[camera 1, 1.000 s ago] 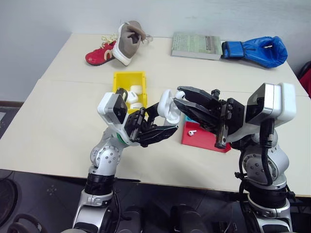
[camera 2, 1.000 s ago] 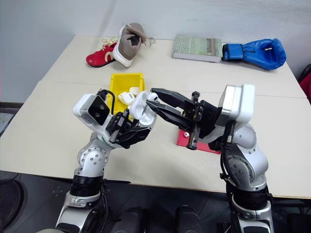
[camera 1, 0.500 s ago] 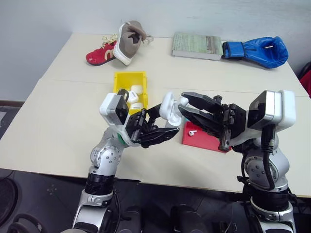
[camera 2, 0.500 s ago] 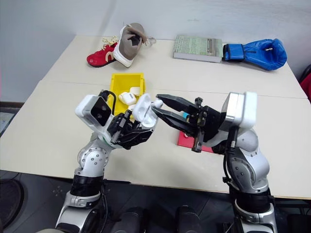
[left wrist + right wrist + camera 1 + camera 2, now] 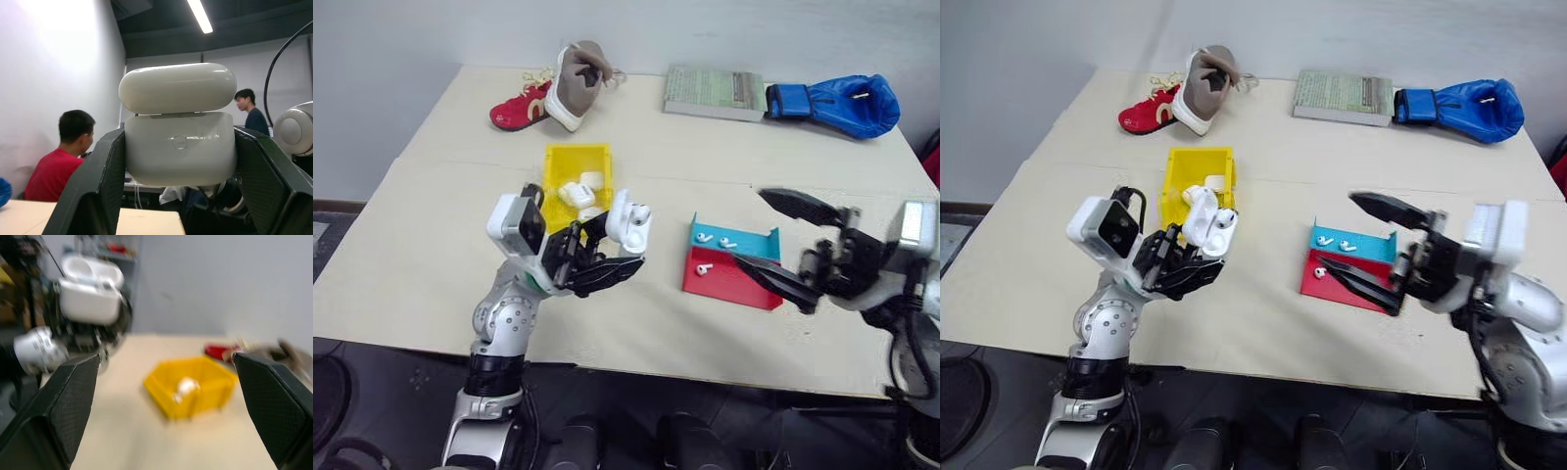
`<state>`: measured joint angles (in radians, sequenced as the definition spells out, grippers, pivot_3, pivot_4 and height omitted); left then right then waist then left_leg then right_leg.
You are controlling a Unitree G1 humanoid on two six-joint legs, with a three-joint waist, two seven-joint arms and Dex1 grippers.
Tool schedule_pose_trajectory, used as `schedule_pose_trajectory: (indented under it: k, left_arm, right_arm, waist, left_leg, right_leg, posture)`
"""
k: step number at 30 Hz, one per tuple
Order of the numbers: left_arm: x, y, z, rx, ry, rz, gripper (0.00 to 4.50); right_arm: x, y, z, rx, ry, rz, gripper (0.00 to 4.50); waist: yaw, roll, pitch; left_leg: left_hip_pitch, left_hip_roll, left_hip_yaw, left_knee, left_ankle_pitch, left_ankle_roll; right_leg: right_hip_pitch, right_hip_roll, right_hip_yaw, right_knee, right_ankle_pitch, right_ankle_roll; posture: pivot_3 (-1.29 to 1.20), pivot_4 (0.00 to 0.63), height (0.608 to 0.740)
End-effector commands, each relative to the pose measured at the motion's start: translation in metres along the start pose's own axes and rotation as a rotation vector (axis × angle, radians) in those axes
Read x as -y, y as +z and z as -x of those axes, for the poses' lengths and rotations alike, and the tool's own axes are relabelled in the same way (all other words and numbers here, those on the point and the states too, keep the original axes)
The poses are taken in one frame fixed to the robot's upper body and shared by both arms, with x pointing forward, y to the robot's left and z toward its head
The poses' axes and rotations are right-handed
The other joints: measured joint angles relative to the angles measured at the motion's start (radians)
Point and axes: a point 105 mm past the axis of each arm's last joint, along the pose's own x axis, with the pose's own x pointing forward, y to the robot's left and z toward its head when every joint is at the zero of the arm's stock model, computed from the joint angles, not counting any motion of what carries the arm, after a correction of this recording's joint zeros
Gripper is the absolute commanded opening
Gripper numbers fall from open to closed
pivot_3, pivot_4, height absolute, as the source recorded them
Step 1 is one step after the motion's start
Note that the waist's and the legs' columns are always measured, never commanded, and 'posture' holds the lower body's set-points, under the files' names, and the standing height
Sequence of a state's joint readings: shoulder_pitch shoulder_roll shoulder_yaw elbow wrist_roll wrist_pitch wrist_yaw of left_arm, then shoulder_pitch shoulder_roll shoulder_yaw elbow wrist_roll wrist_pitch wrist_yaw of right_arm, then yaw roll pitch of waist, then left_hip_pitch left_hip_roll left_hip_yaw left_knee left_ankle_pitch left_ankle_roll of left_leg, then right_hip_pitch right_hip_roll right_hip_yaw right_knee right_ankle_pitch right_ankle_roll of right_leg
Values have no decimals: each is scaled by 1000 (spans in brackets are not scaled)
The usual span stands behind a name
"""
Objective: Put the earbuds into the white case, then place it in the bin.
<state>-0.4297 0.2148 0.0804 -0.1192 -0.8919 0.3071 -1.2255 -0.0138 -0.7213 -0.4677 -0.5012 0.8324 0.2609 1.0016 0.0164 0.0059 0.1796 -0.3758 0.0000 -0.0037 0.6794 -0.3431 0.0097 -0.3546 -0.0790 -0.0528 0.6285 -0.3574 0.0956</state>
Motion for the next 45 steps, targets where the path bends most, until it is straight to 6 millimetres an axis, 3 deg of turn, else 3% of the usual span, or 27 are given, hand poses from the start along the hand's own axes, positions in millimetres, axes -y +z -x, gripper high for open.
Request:
schedule_pose_trajectory:
  k: [1, 4, 8, 11, 14, 20, 22, 25, 30, 31, 33, 38, 45]
  left_arm:
    - [2, 10, 10, -9, 25, -52, 2781]
    - [7, 8, 24, -62, 50, -60, 2781]
    - [11, 6, 33, -88, 74, -67, 2781]
    - [13, 5, 34, -96, 83, -75, 2781]
    - [15, 3, 32, -94, 86, -81, 2781]
    - [17, -3, 27, -93, 85, -83, 2781]
    - [18, -4, 25, -90, 86, -85, 2781]
    - [17, -5, 24, -88, 89, -89, 2781]
    - [17, -6, 25, -87, 96, -93, 2781]
    - [17, -5, 26, -87, 101, -96, 2781]
    - [18, -4, 27, -88, 108, -100, 2781]
    - [20, -3, 29, -87, 119, -106, 2781]
    - [24, -3, 29, -90, 126, -109, 2781]
  right_arm:
    - [10, -4, 37, -107, -99, 74, 4483]
    - [18, -33, 88, -275, -231, 76, 4483]
    - [19, -61, 127, -436, -285, 49, 4483]
    - [26, -59, 116, -427, -243, 54, 4483]
    - [53, -54, 77, -470, -182, 102, 4483]
    - [82, -52, 7, -542, 26, 97, 4483]
    - [90, -57, -18, -592, 97, 101, 4483]
    - [102, -72, -38, -704, 146, 86, 4483]
    - [122, -92, -51, -852, 165, 86, 4483]
    - [127, -94, -55, -870, 164, 105, 4313]
    - [133, -97, -61, -883, 173, 123, 3871]
    - [130, -107, -65, -938, 266, 144, 2162]
    - [125, -116, -66, -981, 329, 143, 2162]
  waist:
    - [6, 0, 0]
    - [7, 0, 0]
    - [5, 0, 0]
    - [-7, 3, 2]
    - [-26, 6, 4]
    - [-23, 7, 4]
    - [-20, 7, 5]
    - [-12, 7, 5]
    - [-6, 7, 5]
    - [-9, 7, 5]
    - [-12, 7, 5]
    - [-21, 7, 5]
    - [-21, 7, 5]
  left_leg:
    - [0, 0, 0, 0, 0, 0]
    - [1, 0, 1, 0, 0, 1]
    - [4, 0, 2, 0, 0, 1]
    - [8, 0, 2, 0, 0, 1]
    - [9, 2, 4, 1, 0, 1]
    - [9, 3, 4, 0, 2, -1]
    - [5, 3, 4, 0, 2, -1]
    - [1, 1, 3, 1, 2, -1]
    - [-2, -1, 1, 0, 1, 0]
    - [-3, -1, 1, 1, 1, 0]
    - [-4, -1, 1, 1, 1, 0]
    - [-4, -1, 1, 1, 1, 0]
    - [-4, 0, 1, 1, 1, 0]
  right_leg:
    - [1, 0, 0, 0, 0, 0]
    - [2, 0, 1, -1, 0, 1]
    - [5, 0, 1, -3, 0, 1]
    - [8, 0, 2, -7, 0, 1]
    - [10, 0, 3, -7, 0, 1]
    - [6, 1, 2, -6, 0, 1]
    - [3, 1, 2, -5, 0, 1]
    - [-3, 0, 2, -2, 0, 1]
    - [-4, -2, 0, -1, 1, 1]
    - [-4, -2, 0, -1, 1, 1]
    - [-5, -2, 0, -1, 1, 1]
    - [-6, -1, -1, 0, 1, 1]
    - [-6, -1, -1, 1, 1, 1]
  posture:
    - [0, 150, 740]
    - [0, 150, 740]
    - [0, 150, 740]
    - [0, 150, 740]
    - [0, 150, 740]
    - [0, 150, 740]
    - [0, 150, 740]
    - [0, 150, 740]
    - [0, 150, 740]
    - [0, 150, 740]
    - [0, 150, 740]
    - [0, 150, 740]
    - [0, 150, 740]
